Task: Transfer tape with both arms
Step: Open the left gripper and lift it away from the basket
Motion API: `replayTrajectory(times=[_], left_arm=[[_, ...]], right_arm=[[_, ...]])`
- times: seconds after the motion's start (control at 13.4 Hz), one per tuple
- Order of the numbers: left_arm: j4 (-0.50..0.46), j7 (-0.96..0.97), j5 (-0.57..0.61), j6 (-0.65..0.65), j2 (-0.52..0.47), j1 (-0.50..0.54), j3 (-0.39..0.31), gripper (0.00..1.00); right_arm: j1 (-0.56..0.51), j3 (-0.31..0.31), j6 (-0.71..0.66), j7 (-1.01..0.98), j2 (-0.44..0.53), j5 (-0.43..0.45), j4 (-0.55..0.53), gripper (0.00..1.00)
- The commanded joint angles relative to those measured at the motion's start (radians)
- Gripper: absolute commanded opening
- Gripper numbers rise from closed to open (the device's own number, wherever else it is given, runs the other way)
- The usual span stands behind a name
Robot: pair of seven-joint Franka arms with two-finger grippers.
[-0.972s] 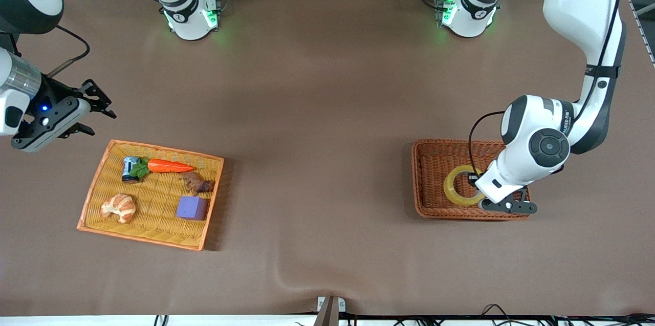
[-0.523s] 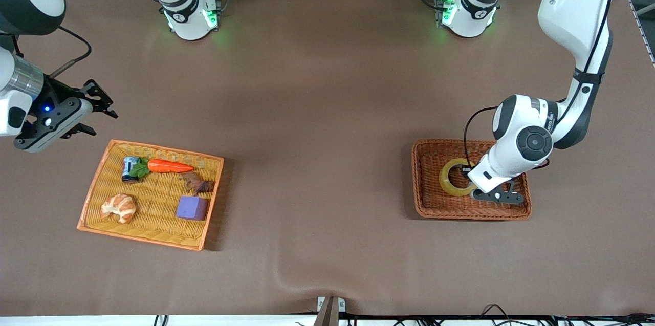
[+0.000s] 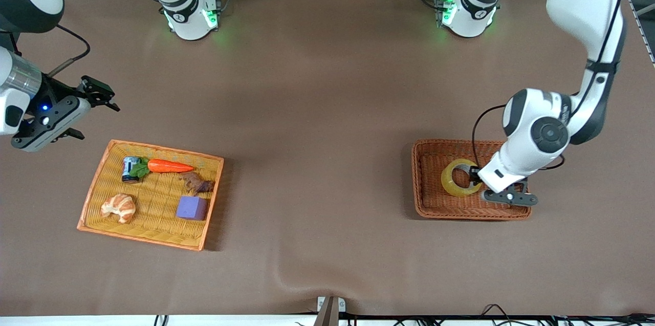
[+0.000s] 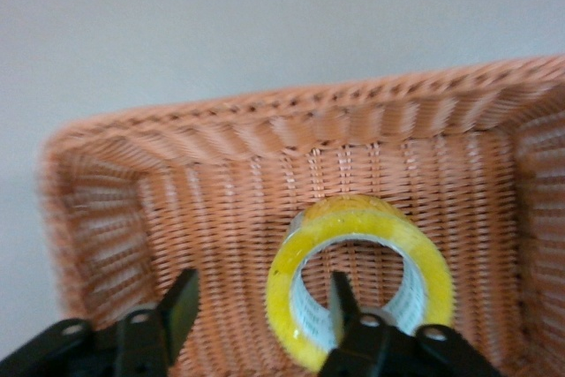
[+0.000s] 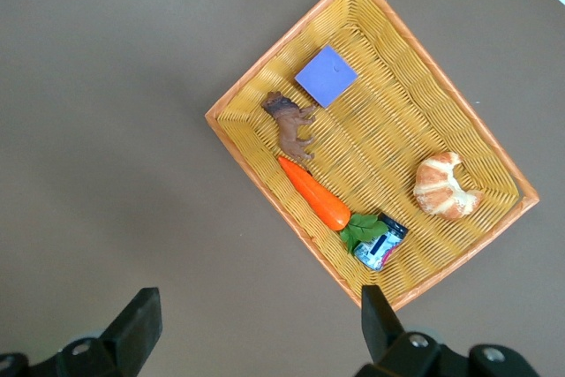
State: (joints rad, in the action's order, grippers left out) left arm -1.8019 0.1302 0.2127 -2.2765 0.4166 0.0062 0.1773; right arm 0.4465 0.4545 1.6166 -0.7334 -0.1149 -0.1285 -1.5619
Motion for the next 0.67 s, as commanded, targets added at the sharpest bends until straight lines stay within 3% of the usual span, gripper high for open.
replayTrajectory(times=[0.0, 0.3, 0.6], left_arm=[[0.100, -0.020, -0.001, 0.219, -0.119, 0.011, 0.057, 1.00], [0.402, -0.018, -0.097, 0.587, -0.131, 0.003, 0.083, 1.00], [0.500, -0.015, -0.142, 0.718, -0.163, -0.006, 0.107, 1.00]], right_arm=[[0.009, -0.005, 0.008, 0.017, 0.055, 0.047, -0.026, 1.00], [0.049, -0.005, 0.037, 0.051, 0.107, 0.059, -0.088, 1.00], [0.072, -0.013, 0.140, 0.095, 0.214, 0.093, -0.243, 1.00]])
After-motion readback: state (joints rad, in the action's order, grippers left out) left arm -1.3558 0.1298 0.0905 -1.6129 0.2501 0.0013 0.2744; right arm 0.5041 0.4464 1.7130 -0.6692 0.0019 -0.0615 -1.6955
